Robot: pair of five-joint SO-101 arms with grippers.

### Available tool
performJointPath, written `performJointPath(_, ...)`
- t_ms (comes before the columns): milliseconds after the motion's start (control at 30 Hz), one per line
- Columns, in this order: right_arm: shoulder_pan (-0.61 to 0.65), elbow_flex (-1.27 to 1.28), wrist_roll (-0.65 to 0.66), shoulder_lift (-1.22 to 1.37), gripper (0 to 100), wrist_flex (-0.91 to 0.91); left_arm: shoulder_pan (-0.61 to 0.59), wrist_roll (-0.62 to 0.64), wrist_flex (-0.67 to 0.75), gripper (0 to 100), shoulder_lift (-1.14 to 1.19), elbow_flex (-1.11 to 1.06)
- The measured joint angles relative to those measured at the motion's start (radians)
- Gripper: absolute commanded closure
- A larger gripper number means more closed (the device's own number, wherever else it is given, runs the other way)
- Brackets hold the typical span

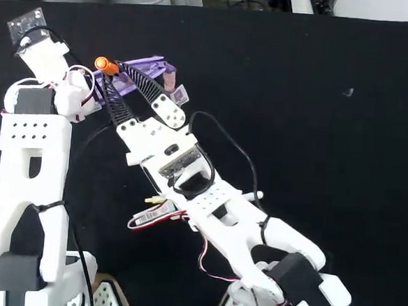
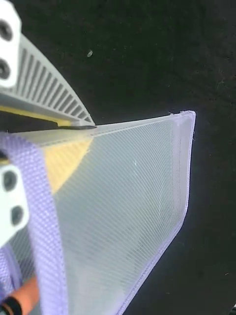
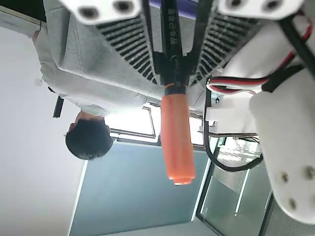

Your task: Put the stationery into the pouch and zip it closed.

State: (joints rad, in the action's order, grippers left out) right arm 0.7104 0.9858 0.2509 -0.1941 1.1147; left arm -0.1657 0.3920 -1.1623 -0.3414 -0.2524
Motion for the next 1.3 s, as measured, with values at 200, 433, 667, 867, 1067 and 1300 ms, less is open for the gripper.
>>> performJointPath(200,-0.009,0.046,0.0,0.002,89.4,0.005,-0.014,0.0,0.0,97,0.003,0.0)
performJointPath(433,-0.009,0.052,0.0,0.002,85.2,-0.017,-0.015,0.0,0.0,97,0.003,0.0)
performJointPath(667,-0.009,0.011,0.0,-0.035,83.2,-0.253,-0.017,0.0,0.0,97,0.003,0.0)
performJointPath(867,-0.012,0.011,0.002,-0.241,83.2,-0.531,-0.037,0.0,0.0,97,0.003,0.0)
performJointPath(1067,-0.077,-0.015,0.0,-0.539,82.8,-0.947,-0.126,0.003,0.017,97,0.003,0.0)
performJointPath(1300,-0.106,-0.063,0.002,-0.812,82.8,-1.517,-0.15,0.005,0.041,97,0.003,-0.002)
